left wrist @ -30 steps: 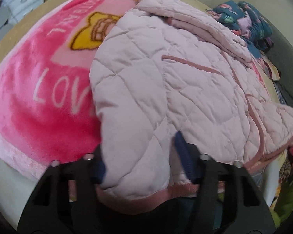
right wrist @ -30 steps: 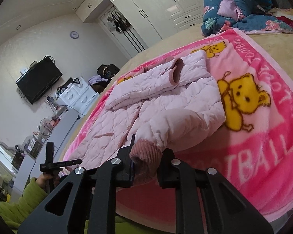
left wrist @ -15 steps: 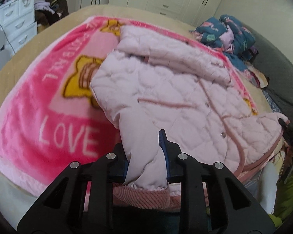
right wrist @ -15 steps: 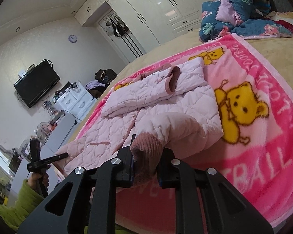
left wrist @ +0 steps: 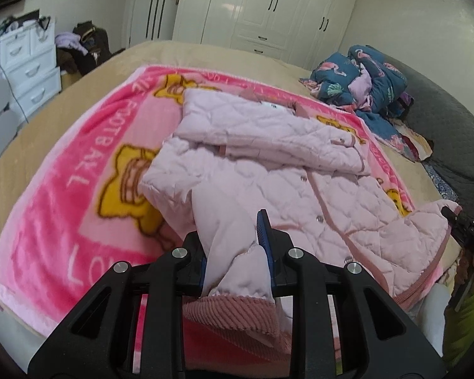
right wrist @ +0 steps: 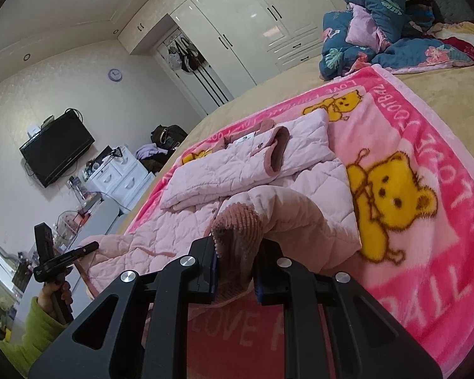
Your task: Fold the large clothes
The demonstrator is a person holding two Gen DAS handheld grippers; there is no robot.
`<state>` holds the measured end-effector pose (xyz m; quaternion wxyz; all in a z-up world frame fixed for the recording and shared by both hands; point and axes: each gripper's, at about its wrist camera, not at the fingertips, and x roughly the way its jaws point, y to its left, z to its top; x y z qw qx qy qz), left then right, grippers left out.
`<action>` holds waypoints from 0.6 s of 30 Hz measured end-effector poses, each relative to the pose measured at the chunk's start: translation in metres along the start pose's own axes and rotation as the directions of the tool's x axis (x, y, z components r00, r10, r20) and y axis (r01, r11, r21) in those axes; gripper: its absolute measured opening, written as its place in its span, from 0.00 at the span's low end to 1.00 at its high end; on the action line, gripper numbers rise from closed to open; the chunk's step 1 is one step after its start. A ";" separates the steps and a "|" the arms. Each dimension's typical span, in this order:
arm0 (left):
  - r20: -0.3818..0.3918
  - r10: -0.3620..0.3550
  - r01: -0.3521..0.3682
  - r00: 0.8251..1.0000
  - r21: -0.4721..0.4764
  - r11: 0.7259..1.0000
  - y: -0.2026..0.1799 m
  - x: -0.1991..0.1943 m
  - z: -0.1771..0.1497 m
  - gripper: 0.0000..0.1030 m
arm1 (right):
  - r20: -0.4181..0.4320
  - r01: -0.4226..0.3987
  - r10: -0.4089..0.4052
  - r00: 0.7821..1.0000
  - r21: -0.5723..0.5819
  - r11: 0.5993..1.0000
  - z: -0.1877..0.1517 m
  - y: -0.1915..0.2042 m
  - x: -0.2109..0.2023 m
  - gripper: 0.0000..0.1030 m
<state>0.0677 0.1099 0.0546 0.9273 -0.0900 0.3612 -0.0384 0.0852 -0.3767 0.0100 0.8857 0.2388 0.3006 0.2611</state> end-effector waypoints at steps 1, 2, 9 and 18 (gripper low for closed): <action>0.008 0.008 -0.008 1.000 0.009 1.000 -0.002 0.000 0.002 0.17 | 0.003 0.000 0.000 1.000 0.005 1.000 0.002 -0.001 0.001 0.15; 0.015 0.013 -0.013 1.000 0.017 1.000 -0.004 0.000 0.005 0.17 | 0.006 0.002 -0.002 1.000 0.007 1.000 0.004 -0.001 0.002 0.15; 0.044 0.011 -0.012 0.999 0.025 1.000 -0.006 0.003 0.022 0.17 | 0.030 0.015 -0.016 0.999 0.013 1.000 0.015 -0.004 0.010 0.15; 0.070 -0.009 0.009 0.997 0.003 1.000 -0.001 0.009 0.045 0.17 | 0.052 0.019 -0.021 0.998 0.048 0.999 0.035 -0.010 0.024 0.15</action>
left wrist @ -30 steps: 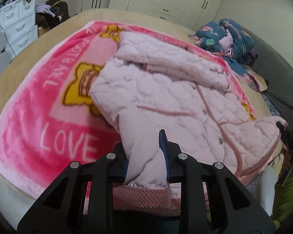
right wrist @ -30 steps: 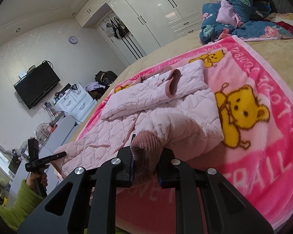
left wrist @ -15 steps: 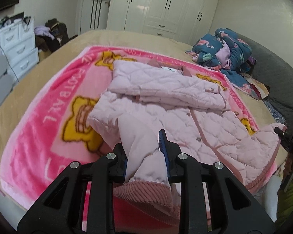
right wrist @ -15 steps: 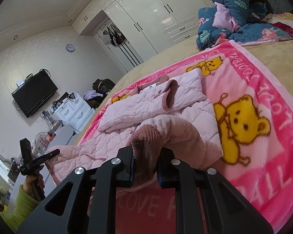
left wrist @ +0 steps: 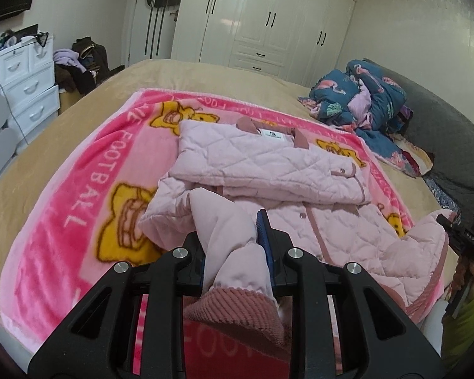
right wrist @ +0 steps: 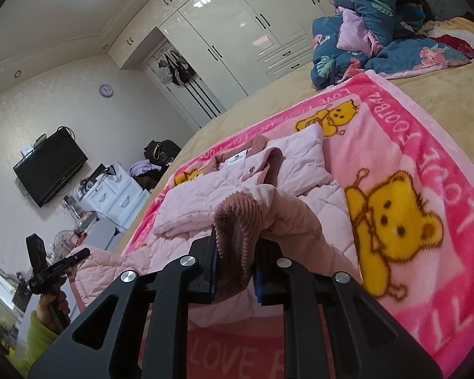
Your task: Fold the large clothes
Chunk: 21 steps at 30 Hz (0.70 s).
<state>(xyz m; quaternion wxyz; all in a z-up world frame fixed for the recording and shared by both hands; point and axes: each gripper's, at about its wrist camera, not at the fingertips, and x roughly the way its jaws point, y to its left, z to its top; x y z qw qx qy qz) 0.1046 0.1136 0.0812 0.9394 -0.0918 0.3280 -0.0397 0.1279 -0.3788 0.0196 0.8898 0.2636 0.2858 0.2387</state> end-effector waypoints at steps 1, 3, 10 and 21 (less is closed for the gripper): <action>0.002 -0.001 0.001 1.000 0.000 1.000 0.000 0.001 0.003 0.17 | 0.003 0.002 -0.002 1.000 -0.002 1.000 0.002 0.000 0.001 0.15; 0.007 0.001 -0.001 1.000 0.004 1.000 0.000 0.003 0.008 0.17 | 0.007 0.003 -0.003 1.000 -0.004 1.000 0.008 0.002 0.004 0.15; 0.024 -0.005 0.005 1.000 -0.003 1.000 0.002 0.010 0.031 0.17 | 0.034 0.001 0.000 0.999 -0.021 1.000 0.030 0.008 0.016 0.15; 0.066 -0.004 0.007 0.998 -0.044 0.999 0.009 0.018 0.074 0.17 | 0.103 -0.021 0.026 0.994 -0.051 0.998 0.073 0.022 0.022 0.15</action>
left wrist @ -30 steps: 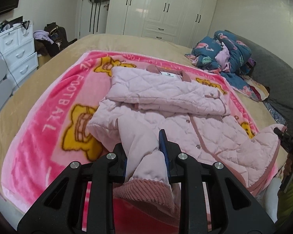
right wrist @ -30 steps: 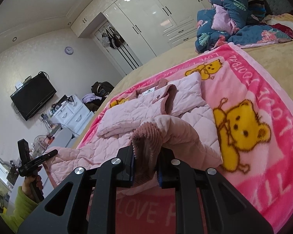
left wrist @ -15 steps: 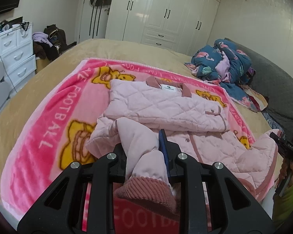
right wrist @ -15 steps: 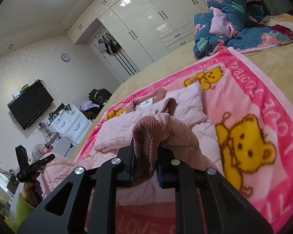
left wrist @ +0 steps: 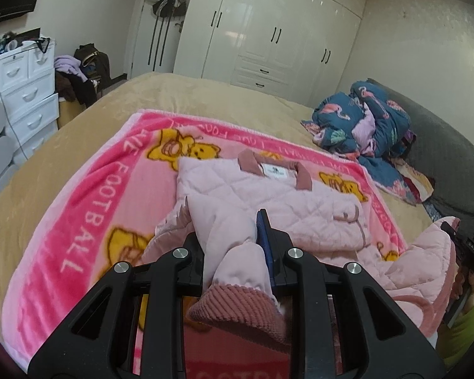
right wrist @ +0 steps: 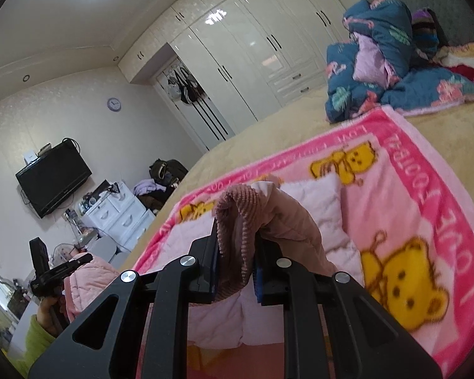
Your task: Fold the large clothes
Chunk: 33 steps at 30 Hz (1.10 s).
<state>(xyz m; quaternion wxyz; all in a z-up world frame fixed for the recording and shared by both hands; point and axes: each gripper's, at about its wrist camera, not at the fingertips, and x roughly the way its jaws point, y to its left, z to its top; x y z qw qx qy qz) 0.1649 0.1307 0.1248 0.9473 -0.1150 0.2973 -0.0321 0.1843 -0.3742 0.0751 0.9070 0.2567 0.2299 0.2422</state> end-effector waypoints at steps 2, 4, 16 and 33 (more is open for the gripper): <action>0.009 0.004 -0.004 1.000 -0.006 1.000 0.001 0.002 0.009 0.17 | 0.023 0.000 0.000 1.000 -0.015 1.000 0.013 0.002 0.000 0.15; 0.018 0.006 -0.006 1.000 -0.011 1.000 0.002 0.003 0.019 0.17 | 0.042 0.001 0.000 0.999 -0.026 1.000 0.025 0.005 0.000 0.15; 0.059 0.043 -0.042 0.997 -0.027 0.999 0.002 0.023 0.067 0.17 | 0.101 0.030 -0.024 0.995 -0.051 0.998 0.083 0.008 0.032 0.15; 0.061 0.125 -0.125 0.990 -0.008 0.992 0.021 0.082 0.068 0.18 | 0.056 0.144 -0.142 0.988 -0.029 0.989 0.092 -0.027 0.100 0.15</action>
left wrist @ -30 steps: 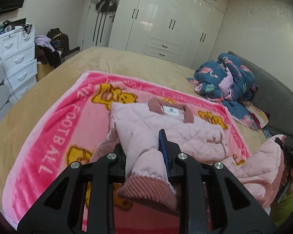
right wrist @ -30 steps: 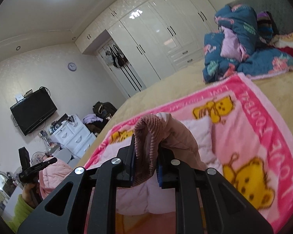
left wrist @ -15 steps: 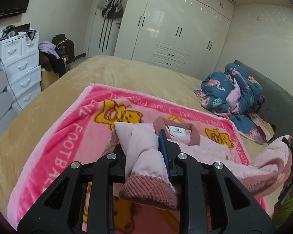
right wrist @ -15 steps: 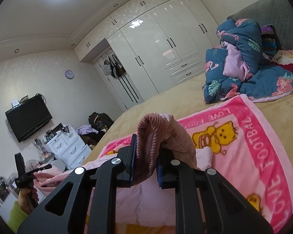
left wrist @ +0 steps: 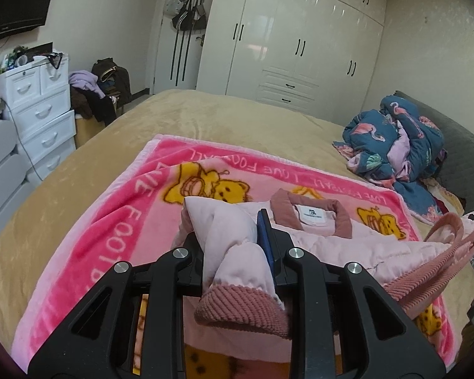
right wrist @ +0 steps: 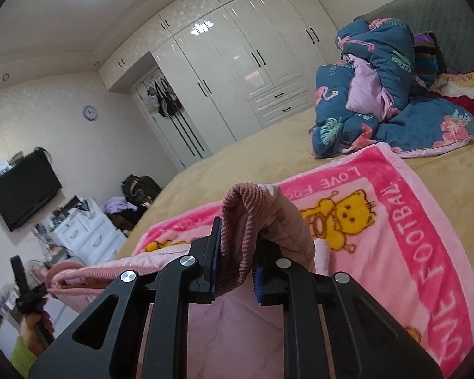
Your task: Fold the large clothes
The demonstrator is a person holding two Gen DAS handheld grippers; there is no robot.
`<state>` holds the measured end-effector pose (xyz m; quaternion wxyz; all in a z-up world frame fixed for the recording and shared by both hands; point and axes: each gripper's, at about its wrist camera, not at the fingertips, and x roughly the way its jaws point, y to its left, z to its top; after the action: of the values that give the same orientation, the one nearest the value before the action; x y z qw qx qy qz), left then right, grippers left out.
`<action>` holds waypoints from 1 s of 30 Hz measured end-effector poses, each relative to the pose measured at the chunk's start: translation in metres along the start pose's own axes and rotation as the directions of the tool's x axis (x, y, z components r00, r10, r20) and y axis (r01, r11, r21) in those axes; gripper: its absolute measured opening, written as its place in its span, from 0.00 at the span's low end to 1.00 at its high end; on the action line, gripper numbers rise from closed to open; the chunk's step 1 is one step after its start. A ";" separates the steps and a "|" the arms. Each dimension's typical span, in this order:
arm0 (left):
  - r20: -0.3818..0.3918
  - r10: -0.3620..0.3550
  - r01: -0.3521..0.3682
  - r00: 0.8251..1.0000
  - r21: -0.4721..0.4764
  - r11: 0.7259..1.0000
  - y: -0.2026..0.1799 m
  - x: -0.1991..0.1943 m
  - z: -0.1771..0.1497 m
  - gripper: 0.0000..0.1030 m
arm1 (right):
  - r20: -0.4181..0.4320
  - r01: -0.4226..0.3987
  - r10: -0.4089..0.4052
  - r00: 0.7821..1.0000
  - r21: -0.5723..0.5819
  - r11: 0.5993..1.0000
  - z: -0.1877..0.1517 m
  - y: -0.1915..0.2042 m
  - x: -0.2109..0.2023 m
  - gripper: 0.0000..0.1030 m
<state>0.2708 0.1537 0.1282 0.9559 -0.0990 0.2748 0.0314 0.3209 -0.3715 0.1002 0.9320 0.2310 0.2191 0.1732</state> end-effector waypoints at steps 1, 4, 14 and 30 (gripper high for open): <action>-0.001 0.002 -0.002 1.000 -0.003 1.000 0.001 0.004 -0.002 0.19 | -0.003 0.008 -0.008 1.000 0.000 1.000 -0.001 -0.001 0.003 0.15; -0.003 0.008 -0.008 1.000 0.001 1.000 0.002 0.013 -0.005 0.19 | -0.014 0.029 -0.029 0.999 0.005 1.000 -0.005 -0.006 0.017 0.15; 0.002 -0.002 0.002 1.000 -0.082 0.997 0.010 0.040 -0.022 0.25 | -0.063 0.111 -0.110 0.992 0.006 0.994 -0.017 -0.027 0.063 0.15; 0.141 0.048 -0.046 0.989 -0.023 0.999 -0.008 0.031 -0.038 0.91 | -0.180 0.252 -0.249 0.952 -0.008 0.968 -0.040 -0.053 0.135 0.16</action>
<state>0.2776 0.1383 0.0816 0.9709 -0.0996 0.2084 0.0636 0.4270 -0.3439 -0.0025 0.9211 0.1919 0.3310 0.0723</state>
